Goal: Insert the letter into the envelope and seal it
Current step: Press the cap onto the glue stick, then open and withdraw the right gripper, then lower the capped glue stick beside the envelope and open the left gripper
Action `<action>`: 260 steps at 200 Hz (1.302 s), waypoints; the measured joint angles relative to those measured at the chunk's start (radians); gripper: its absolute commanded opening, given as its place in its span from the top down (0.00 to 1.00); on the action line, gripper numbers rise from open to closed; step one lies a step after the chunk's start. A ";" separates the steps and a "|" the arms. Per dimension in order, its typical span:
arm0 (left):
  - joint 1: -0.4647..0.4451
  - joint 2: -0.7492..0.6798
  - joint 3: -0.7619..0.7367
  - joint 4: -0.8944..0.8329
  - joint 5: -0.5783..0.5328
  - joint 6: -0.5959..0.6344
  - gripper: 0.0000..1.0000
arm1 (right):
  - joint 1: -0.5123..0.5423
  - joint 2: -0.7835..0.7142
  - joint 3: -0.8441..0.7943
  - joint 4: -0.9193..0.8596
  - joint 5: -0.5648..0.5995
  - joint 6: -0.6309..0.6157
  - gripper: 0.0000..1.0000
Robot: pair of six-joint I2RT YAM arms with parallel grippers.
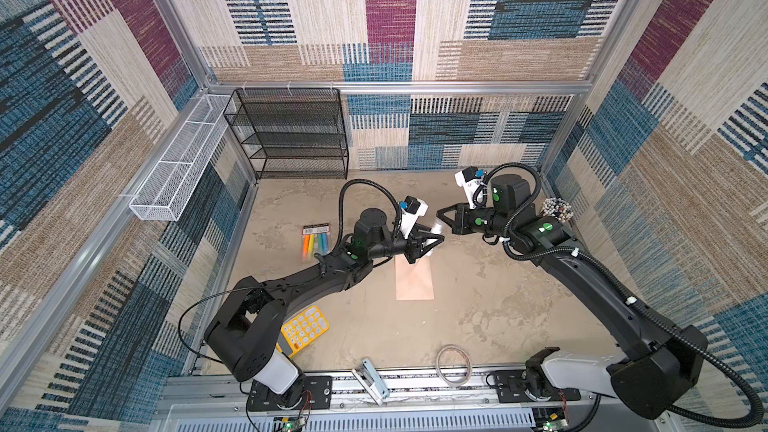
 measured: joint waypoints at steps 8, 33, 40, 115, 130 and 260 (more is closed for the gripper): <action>0.000 0.002 0.002 -0.008 0.000 0.001 1.00 | 0.003 0.003 0.000 0.000 0.000 -0.009 1.00; 0.003 0.011 0.017 -0.023 0.000 0.004 1.00 | 0.019 0.006 0.000 0.006 0.014 -0.035 1.00; 0.003 0.016 0.024 -0.027 0.000 0.004 1.00 | 0.025 0.007 0.000 0.011 0.023 -0.043 1.00; 0.028 0.045 0.039 -0.015 0.027 -0.019 1.00 | 0.049 0.003 -0.047 0.089 0.069 -0.080 1.00; 0.029 0.045 0.043 -0.016 0.029 -0.027 1.00 | 0.049 0.001 -0.052 0.104 0.069 -0.084 1.00; 0.032 -0.148 -0.115 -0.055 -0.054 -0.010 1.00 | 0.040 -0.106 0.019 0.080 0.307 -0.041 0.50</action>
